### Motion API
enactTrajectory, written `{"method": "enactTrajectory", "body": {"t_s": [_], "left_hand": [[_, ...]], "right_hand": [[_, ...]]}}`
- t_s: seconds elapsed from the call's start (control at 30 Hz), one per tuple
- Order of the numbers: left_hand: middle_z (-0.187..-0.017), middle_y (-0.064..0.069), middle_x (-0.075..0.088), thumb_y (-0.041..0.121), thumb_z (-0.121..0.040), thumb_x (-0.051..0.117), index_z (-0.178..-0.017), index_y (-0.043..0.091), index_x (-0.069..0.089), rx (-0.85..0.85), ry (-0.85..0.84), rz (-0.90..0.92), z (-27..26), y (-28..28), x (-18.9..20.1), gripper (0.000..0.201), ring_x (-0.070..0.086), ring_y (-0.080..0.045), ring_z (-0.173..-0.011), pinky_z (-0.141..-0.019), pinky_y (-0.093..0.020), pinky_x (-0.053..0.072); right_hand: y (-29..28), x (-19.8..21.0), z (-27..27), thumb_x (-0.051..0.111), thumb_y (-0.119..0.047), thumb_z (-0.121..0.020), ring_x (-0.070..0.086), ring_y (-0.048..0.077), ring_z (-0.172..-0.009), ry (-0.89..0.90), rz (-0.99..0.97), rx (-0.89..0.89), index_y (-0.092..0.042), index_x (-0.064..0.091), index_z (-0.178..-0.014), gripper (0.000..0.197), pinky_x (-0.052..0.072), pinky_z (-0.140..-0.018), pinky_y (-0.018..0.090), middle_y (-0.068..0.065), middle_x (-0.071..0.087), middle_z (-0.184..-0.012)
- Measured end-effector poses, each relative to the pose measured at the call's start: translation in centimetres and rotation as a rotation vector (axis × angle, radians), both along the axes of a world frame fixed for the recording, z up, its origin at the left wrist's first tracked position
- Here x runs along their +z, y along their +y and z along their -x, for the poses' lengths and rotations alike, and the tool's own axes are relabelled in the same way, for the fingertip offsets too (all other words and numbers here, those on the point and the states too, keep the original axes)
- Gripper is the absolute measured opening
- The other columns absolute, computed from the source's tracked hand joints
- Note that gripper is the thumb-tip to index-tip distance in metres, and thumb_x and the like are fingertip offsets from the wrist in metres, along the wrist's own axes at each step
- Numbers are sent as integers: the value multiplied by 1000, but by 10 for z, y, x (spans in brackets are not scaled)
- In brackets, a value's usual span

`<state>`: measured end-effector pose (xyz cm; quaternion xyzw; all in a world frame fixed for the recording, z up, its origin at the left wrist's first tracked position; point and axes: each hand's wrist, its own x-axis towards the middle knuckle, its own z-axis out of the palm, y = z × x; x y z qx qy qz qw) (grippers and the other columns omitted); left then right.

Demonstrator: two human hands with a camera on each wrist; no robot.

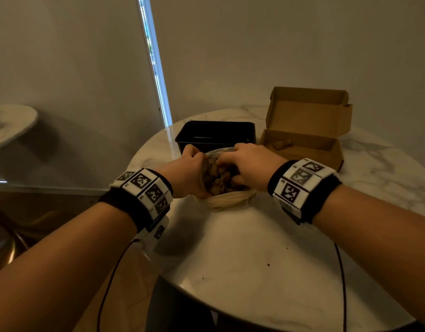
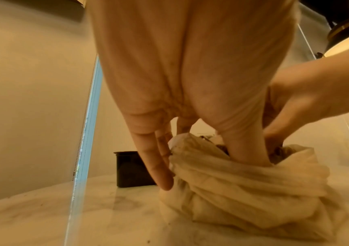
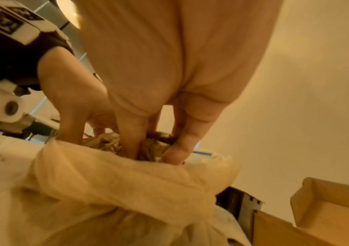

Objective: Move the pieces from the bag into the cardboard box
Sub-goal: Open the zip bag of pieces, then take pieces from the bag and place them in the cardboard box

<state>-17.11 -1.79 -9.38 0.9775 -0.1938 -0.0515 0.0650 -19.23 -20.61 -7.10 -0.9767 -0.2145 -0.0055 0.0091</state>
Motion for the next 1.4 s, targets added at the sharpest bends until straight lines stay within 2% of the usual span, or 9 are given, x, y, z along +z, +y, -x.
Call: {"method": "enactTrajectory", "body": {"t_s": [0.33, 0.53, 0.63, 0.7, 0.8, 1.03, 1.2, 1.33, 1.4], "left_hand": [[-151, -6, 38, 61, -83, 70, -149, 21, 43, 74, 45, 136, 7, 12, 17, 82, 48, -24, -129, -102, -35, 44], [-108, 3, 68, 38, -105, 48, -124, 19, 65, 222, -173, 635, 3, 0, 27, 32, 63, -16, -97, -77, -27, 45], [-101, 1, 71, 37, -105, 49, -116, 17, 69, 256, -143, 999, 4, -16, 26, 30, 67, -18, -98, -87, -37, 55], [-104, -3, 73, 39, -106, 48, -111, 17, 69, 277, -50, 1190, 7, -31, 23, 32, 69, -20, -102, -99, -47, 53], [-113, -9, 71, 45, -107, 43, -113, 13, 68, 322, 140, 1384, 11, -52, 20, 41, 68, -23, -109, -104, -44, 52], [-118, -4, 69, 55, -106, 32, -111, 19, 67, 379, 222, 1485, 23, -77, 16, 51, 62, -18, -116, -106, -37, 46], [-139, -17, 60, 63, -103, 26, -141, 11, 51, 294, 643, 1687, 38, -96, 22, 69, 63, -30, -122, -104, -42, 51], [-135, -23, 62, 75, -96, 20, -143, 6, 47, 154, 1124, 1938, 41, -102, 18, 87, 61, -39, -125, -105, -54, 49], [-138, -27, 60, 72, -99, 16, -137, 0, 52, 89, 1199, 1998, 43, -103, 15, 89, 56, -41, -131, -108, -54, 46]], "right_hand": [[-23, 14, -5, 72, -16, -90, 65, 13, -93, -99, -637, -93, -23, 75, -107, 19, 53, -83, 29, -5, 72, -100], [-35, 32, -3, 79, -22, -87, 66, 2, -77, -111, -884, -145, -25, 77, -102, 15, 46, -65, 15, -9, 72, -87], [-37, 45, 6, 78, -17, -88, 65, -2, -65, -99, -999, -131, -19, 75, -102, 14, 46, -53, 10, -3, 71, -84], [-39, 52, 13, 76, -14, -89, 65, -1, -63, -93, -1048, -117, -17, 74, -102, 13, 44, -48, 7, -2, 69, -82], [-42, 63, 20, 77, -17, -89, 71, 7, -72, -131, -1090, -105, -17, 75, -104, 15, 53, -58, 12, 0, 72, -87], [-54, 84, 33, 77, -12, -88, 74, 14, -78, -152, -1186, -60, -12, 75, -109, 20, 62, -75, 26, 3, 74, -90], [-61, 94, 44, 77, -14, -89, 75, 15, -81, -154, -1217, -41, -13, 75, -108, 19, 62, -75, 26, 5, 75, -92], [-67, 82, 48, 79, -16, -86, 75, 18, -81, -31, -982, -103, -22, 75, -101, 16, 63, -77, 37, 2, 76, -90], [-69, 70, 51, 77, -17, -86, 72, 11, -81, 63, -736, -139, -28, 75, -100, 18, 58, -69, 27, -5, 75, -91]]}}
